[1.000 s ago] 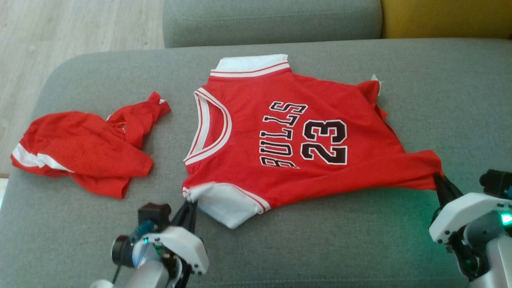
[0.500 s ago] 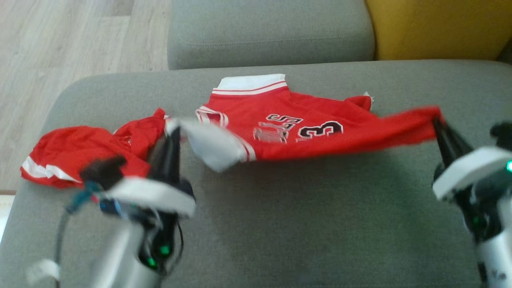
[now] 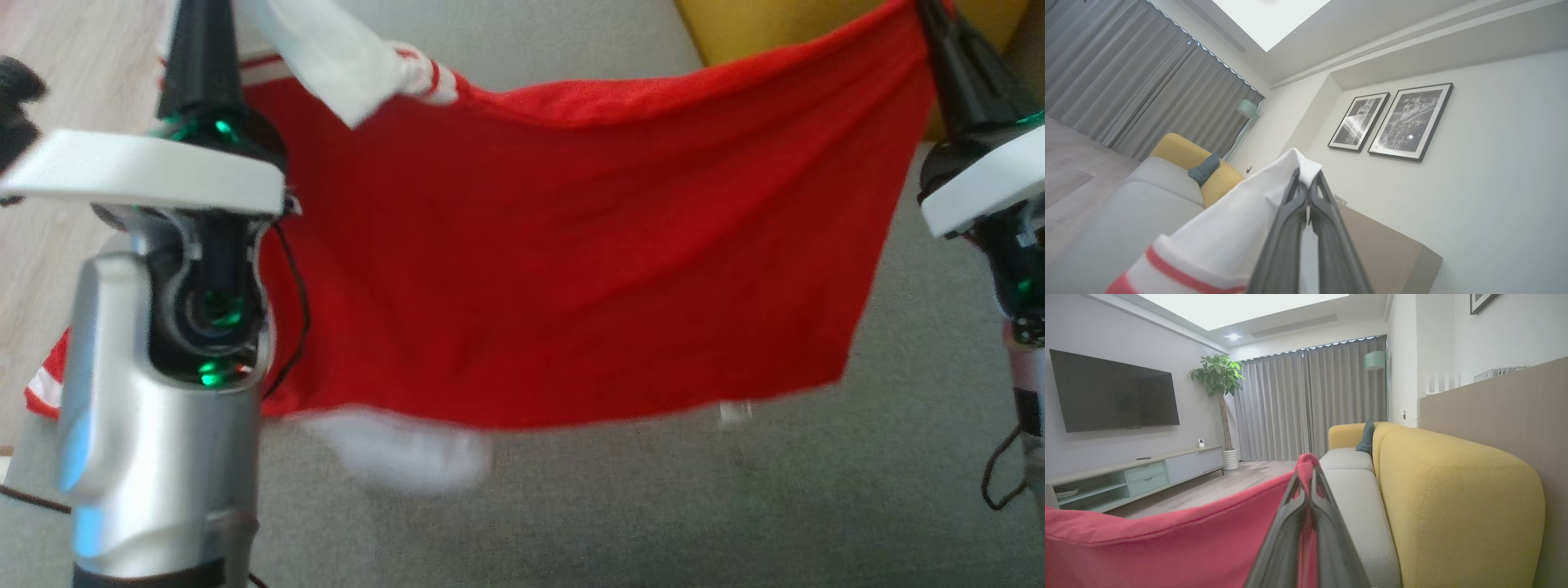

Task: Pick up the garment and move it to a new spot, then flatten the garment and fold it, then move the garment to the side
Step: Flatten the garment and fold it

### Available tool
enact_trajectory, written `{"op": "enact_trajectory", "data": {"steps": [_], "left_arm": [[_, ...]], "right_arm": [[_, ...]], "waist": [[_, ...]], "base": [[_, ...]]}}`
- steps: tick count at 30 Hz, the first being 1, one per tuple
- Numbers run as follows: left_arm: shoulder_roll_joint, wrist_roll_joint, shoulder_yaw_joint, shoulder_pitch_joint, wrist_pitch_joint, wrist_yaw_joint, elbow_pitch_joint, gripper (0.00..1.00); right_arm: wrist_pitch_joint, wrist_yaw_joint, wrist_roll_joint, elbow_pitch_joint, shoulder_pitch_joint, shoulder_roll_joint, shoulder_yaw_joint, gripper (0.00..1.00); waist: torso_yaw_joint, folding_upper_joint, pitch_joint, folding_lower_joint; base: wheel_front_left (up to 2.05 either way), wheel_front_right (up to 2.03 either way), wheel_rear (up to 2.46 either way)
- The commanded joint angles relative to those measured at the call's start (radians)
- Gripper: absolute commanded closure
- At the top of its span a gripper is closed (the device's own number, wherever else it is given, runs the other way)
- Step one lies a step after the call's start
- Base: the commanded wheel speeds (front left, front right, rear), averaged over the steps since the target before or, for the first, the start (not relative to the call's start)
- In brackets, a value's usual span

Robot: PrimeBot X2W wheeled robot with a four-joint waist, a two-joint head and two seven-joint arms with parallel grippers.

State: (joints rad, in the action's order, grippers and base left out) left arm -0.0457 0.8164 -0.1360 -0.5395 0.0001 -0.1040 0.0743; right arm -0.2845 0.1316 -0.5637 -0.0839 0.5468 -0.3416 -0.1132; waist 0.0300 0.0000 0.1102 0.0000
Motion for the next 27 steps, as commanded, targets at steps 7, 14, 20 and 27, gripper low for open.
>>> {"op": "enact_trajectory", "data": {"steps": [7,14,20,27], "left_arm": [[-0.014,0.053,0.045,-0.062,0.046,-0.075,0.108,1.0],[-0.034,0.055,0.051,-0.171,0.079,-0.084,-0.01,1.0],[-0.062,0.054,0.079,-0.398,0.057,-0.054,-0.261,1.0],[-0.092,0.022,0.109,-0.722,-0.087,0.026,-0.547,1.0]], "right_arm": [[-0.099,-0.001,-0.004,0.108,0.024,0.019,0.057,1.0],[-0.126,-0.001,0.059,0.038,0.112,0.059,0.065,1.0],[-0.038,-0.001,0.124,-0.179,0.35,0.077,-0.001,1.0],[0.214,-0.001,0.235,-0.488,0.69,0.104,0.007,1.0]], "waist": [[0.025,0.0,0.004,0.0],[0.053,0.0,-0.077,0.0],[0.064,0.0,-0.214,0.0],[0.046,0.0,-0.34,0.0]], "base": [[0.0,0.0,0.0],[0.0,0.0,0.0],[0.0,0.0,0.0],[0.0,0.0,0.0]]}}
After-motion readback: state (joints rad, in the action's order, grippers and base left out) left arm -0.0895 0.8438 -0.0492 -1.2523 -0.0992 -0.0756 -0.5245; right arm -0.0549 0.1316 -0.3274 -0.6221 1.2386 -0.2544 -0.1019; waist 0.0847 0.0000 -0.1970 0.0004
